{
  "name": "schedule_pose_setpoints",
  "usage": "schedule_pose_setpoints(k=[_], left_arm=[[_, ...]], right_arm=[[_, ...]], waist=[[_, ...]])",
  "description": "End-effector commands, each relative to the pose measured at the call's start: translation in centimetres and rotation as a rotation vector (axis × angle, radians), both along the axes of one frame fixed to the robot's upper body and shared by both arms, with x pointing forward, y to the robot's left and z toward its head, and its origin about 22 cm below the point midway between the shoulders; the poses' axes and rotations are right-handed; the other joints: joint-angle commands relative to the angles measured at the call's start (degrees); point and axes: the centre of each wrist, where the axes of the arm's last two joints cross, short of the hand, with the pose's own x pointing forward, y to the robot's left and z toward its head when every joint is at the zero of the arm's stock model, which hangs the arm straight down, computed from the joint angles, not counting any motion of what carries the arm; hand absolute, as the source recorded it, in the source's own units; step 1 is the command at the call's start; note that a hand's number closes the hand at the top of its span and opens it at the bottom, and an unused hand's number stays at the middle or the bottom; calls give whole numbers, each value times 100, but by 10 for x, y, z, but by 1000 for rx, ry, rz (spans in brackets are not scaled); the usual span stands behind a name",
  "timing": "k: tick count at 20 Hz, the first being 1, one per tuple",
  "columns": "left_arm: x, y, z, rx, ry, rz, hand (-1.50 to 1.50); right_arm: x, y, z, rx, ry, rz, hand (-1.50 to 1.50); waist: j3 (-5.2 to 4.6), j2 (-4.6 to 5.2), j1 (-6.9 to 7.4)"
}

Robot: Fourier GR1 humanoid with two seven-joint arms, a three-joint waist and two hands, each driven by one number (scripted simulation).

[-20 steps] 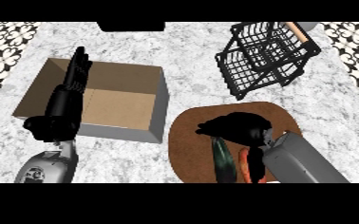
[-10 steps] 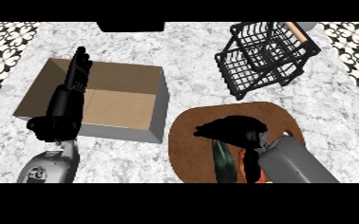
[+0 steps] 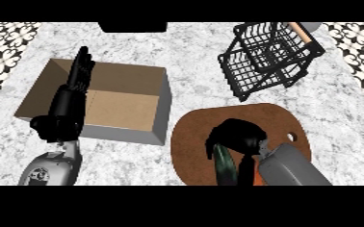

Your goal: Pick the eggplant from the cutting board and place it in the tiered basket

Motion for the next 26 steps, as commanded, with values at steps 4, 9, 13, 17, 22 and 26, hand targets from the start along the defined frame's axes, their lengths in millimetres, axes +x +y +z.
schedule_pose_setpoints(k=[4,9,13,17,22,26], left_arm=[[-19,-21,-21,-62,128,-48,0],[-10,3,-23,-33,116,9,0],[-15,-16,-30,-39,130,-3,0],[-19,-14,-38,-33,132,-14,0],[-8,-13,-31,-47,132,-11,0],[-12,3,-25,-51,136,-11,0]], right_arm=[[-13,18,-18,-69,-194,-42,150],[0,-11,-12,-482,-420,-347,150],[-19,7,-15,-506,-498,-467,150],[-39,22,-3,-465,-594,-565,150],[-30,21,64,-401,-705,-672,150],[-39,11,131,-301,-807,-754,150]], waist=[[-86,80,9],[-112,45,-195],[-93,67,-165],[-94,65,-155],[-96,74,-152],[-99,37,-183]])
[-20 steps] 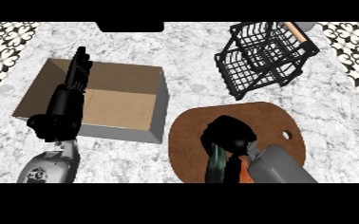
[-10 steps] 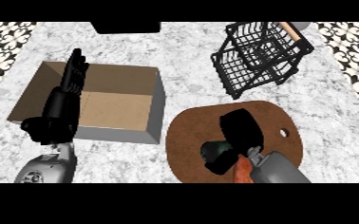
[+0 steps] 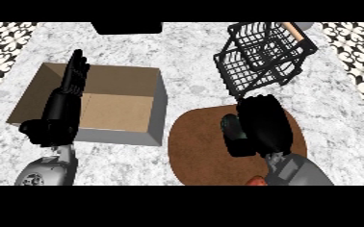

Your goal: Pick the eggplant from the cutting board and place it in the tiered basket

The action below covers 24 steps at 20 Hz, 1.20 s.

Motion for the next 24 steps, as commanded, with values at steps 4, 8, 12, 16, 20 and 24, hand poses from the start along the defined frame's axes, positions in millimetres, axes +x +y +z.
schedule_pose_setpoints(k=[4,8,12,16,20,24], left_arm=[[-9,-12,-31,-44,129,-36,0],[-8,-16,-32,-30,127,-20,0],[2,-29,-32,-46,120,-31,0],[-2,-11,-34,-45,124,-38,0],[1,-27,-22,-24,110,-47,0],[-5,-30,-39,-48,116,-57,0]], right_arm=[[-25,-7,95,119,-192,-66,150],[-41,-19,140,146,-224,-78,150],[-41,-29,156,204,-224,-110,150],[-19,-38,184,406,-212,-93,150],[10,-29,202,424,-184,-107,150],[35,-51,204,444,-212,-142,150]], waist=[[-95,77,9],[-96,76,16],[-91,102,21],[-95,114,81],[-91,116,154],[-88,150,177]])
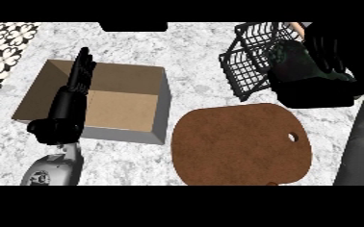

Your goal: Pick the eggplant from the cutting board and place it in the tiered basket

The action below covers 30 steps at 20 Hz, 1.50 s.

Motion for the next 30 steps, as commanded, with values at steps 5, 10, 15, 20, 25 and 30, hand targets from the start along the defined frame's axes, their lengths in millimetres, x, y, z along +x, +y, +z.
schedule_pose_setpoints(k=[5,10,15,20,25,30], left_arm=[[3,-19,-32,-41,125,-26,0],[1,-22,-35,-42,117,-35,0],[-3,-25,-43,-31,134,-48,0],[-6,-4,-33,-37,124,-23,0],[-2,-9,-37,-23,130,-26,0],[1,-17,-33,-29,126,-28,0]], right_arm=[[47,-5,11,-51,-3,-98,150],[76,-17,8,-97,-27,-108,150],[92,-36,-11,-128,-21,-108,150],[117,-40,-39,160,58,-209,-150],[125,-72,-35,308,61,-141,-150],[127,-78,-36,530,-84,-188,-150]], waist=[[-86,104,10],[-86,118,39],[-84,113,3],[-82,112,81],[-82,104,6],[-80,103,-15]])
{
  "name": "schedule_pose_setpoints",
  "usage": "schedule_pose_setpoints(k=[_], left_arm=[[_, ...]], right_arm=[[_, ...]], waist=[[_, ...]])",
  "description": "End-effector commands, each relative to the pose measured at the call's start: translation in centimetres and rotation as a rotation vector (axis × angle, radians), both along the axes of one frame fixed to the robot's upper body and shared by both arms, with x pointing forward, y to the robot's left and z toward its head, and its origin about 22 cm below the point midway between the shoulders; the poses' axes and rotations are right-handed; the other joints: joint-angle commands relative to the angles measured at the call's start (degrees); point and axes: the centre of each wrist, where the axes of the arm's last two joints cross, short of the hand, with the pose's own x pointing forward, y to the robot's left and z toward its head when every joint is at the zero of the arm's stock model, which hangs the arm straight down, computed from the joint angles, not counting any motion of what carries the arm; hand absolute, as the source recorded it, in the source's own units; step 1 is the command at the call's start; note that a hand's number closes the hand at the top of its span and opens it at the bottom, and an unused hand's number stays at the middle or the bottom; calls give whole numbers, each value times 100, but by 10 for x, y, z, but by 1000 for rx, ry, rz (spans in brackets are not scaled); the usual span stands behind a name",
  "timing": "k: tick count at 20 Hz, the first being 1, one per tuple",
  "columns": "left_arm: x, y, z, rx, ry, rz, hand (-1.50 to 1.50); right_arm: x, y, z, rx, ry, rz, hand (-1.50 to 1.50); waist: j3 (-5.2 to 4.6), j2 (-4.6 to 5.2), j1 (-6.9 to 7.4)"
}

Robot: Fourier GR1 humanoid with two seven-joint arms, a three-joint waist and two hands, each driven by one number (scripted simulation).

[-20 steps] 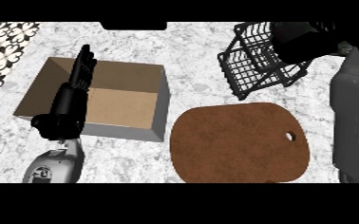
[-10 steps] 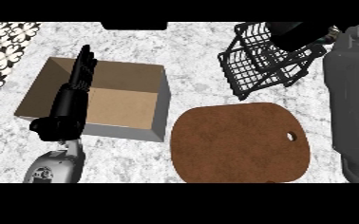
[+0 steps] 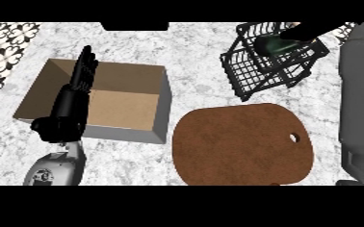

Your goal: Pick the eggplant from the cutting board and place it in the tiered basket

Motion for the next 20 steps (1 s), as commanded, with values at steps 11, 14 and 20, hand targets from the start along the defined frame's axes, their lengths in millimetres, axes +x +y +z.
schedule_pose_setpoints(k=[11,14,20], left_arm=[[-7,1,-28,-53,144,26,0],[-22,1,-35,-47,158,37,0],[-15,7,-38,-40,126,29,0]], right_arm=[[-61,-158,1,404,-180,-315,-150],[-101,-213,-12,439,-175,-316,-150],[-161,-283,-26,485,-181,-257,-150]], waist=[[-90,29,-253],[-84,3,-344],[-90,34,-274]])
